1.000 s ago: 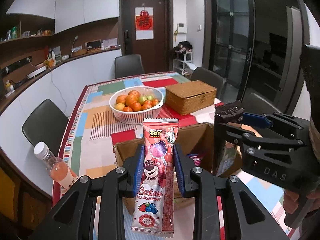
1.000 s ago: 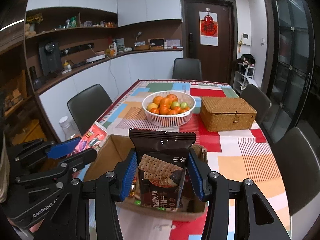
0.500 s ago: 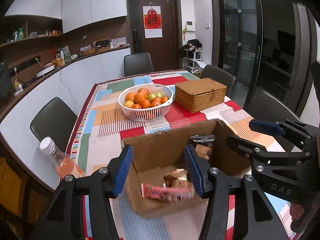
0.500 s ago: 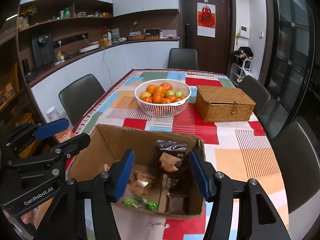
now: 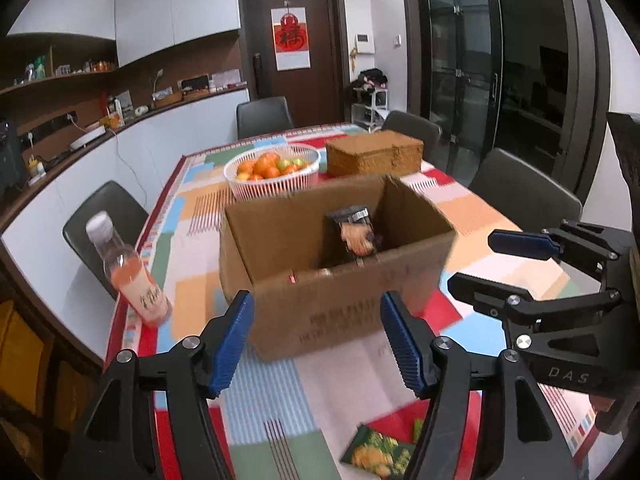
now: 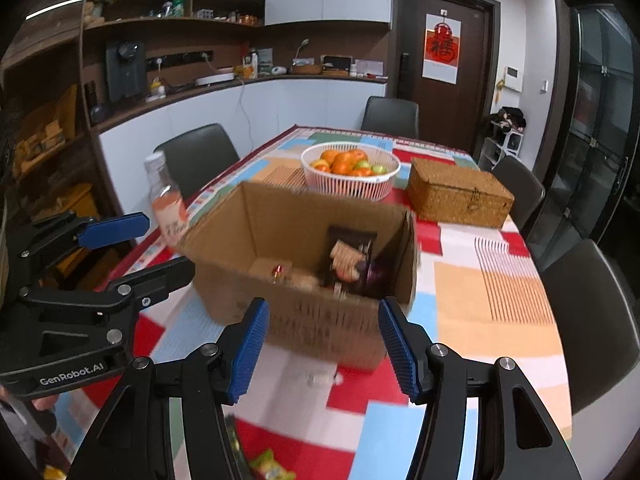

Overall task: Organize snacks
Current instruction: 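Move left tool to the green cracker pack while right tool approaches the yellow-green candy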

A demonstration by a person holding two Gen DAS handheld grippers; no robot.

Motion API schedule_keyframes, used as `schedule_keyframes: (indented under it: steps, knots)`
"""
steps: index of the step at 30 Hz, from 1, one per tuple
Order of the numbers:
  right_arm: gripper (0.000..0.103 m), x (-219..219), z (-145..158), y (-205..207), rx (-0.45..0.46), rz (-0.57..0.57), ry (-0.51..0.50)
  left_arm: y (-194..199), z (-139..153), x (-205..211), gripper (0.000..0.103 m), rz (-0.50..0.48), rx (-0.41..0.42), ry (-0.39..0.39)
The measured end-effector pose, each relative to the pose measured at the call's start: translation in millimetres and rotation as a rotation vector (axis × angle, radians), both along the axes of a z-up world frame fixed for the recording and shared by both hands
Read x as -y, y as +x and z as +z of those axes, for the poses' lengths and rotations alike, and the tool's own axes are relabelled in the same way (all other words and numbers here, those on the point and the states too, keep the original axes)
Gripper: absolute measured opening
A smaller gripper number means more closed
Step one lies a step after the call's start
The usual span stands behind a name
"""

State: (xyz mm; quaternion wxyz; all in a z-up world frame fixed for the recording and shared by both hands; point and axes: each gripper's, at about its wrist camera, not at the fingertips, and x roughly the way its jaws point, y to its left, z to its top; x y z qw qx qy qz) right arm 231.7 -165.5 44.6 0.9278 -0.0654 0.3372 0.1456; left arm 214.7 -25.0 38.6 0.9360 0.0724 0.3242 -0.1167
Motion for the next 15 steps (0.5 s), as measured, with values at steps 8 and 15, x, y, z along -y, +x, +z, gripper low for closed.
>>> schedule_keyframes:
  steps: [8, 15]
  knots:
    - [0.058, 7, -31, -31, -0.063, 0.037, -0.01, -34, -40, 4, 0.065, 0.017, -0.126, -0.014]
    - [0.058, 3, -68, -50, -0.152, 0.092, -0.037, -50, -81, 7, 0.066, 0.032, -0.255, -0.006]
